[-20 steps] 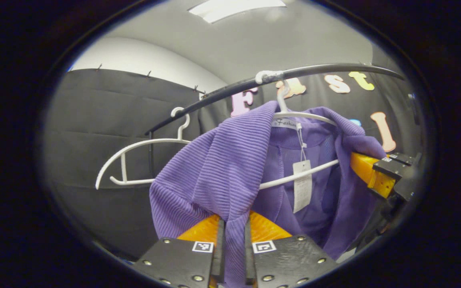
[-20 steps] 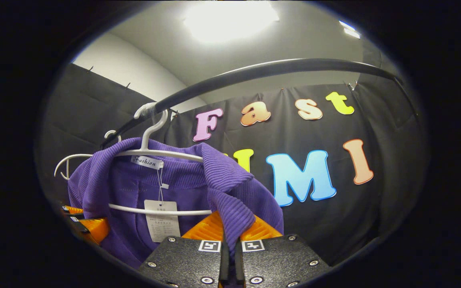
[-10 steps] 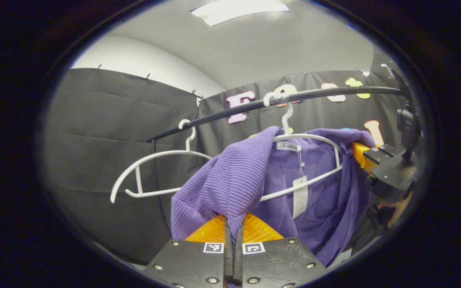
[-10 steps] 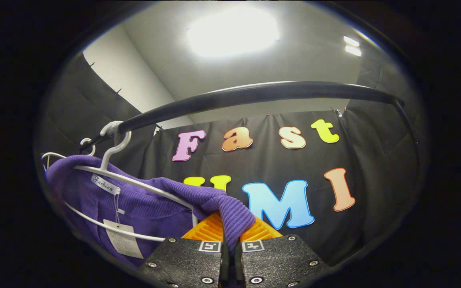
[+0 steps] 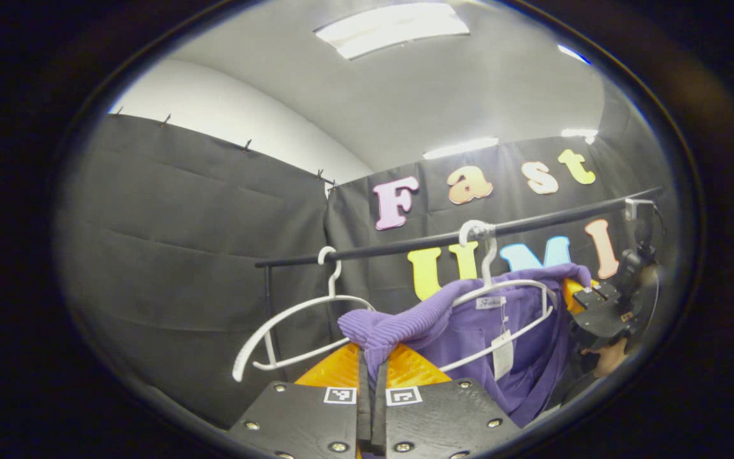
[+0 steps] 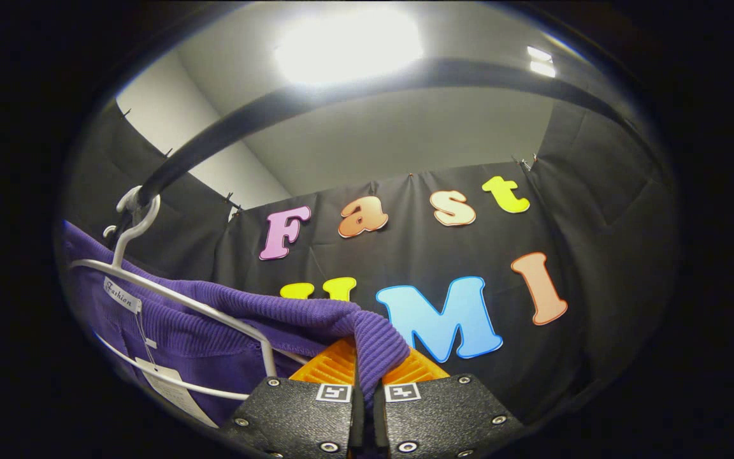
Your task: Grasp the clothes on the hanger with both hands and then place them into the laundry hamper below.
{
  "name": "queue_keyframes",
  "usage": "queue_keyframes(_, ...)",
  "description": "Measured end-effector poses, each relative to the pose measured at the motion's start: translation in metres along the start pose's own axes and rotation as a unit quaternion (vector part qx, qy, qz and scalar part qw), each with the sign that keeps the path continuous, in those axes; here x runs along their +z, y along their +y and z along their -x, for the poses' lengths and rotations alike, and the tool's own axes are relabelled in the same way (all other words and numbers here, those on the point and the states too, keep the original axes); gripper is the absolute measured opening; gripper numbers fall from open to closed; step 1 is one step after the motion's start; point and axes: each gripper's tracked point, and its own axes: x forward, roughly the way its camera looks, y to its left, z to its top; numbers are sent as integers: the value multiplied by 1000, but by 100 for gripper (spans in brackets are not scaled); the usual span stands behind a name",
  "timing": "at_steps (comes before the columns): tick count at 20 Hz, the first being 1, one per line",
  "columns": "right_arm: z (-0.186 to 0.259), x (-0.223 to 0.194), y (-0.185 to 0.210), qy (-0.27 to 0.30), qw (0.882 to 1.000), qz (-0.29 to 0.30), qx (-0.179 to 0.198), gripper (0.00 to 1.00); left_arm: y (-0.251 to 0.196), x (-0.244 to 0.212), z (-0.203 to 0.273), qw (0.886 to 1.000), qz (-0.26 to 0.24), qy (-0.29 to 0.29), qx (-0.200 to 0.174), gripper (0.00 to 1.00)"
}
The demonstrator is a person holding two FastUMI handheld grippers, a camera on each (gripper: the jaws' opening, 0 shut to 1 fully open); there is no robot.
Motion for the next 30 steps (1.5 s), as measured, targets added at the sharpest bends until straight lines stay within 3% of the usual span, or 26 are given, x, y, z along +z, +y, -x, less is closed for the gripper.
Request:
queue_keyframes(5,-6,-18,1,20,1000,-18,6,5,12,27,-16,1000,-22,-10,-21,7)
queue_keyframes(6,-7,-23,2,28,999,-26,8,5,15,29,-19,999,-22,-6,-27,2)
queue_keyframes(10,-7,-46,12,62,994,-82,38,5,20,37,-24,999,-14,4,-48,2)
queue_keyframes(11,-9,-50,15,70,991,-99,47,5,20,40,-21,999,-14,5,-51,7)
queue_keyframes(13,-11,-59,21,90,984,-138,69,5,21,43,-19,998,-21,6,-57,7)
queue_keyframes(14,-12,-64,23,99,979,-160,82,5,21,45,-16,998,-26,7,-62,2)
queue_keyframes(17,-11,-74,29,126,964,-207,112,5,20,52,-19,996,-38,10,-82,7)
queue_keyframes(18,-10,-77,30,133,961,-210,119,5,22,53,-21,995,-46,12,-93,2)
queue_keyframes(20,-5,-83,34,149,957,-210,136,5,30,54,-31,992,-53,25,-108,7)
queue_keyframes(23,2,-86,39,157,953,-204,157,5,41,65,-55,991,-15,38,-123,2)
queue_keyframes(27,16,-87,44,165,952,-186,177,5,51,61,-74,985,-8,74,-155,2)
queue_keyframes(30,18,-87,41,167,948,-203,178,5,67,33,-77,982,-50,97,-155,2)
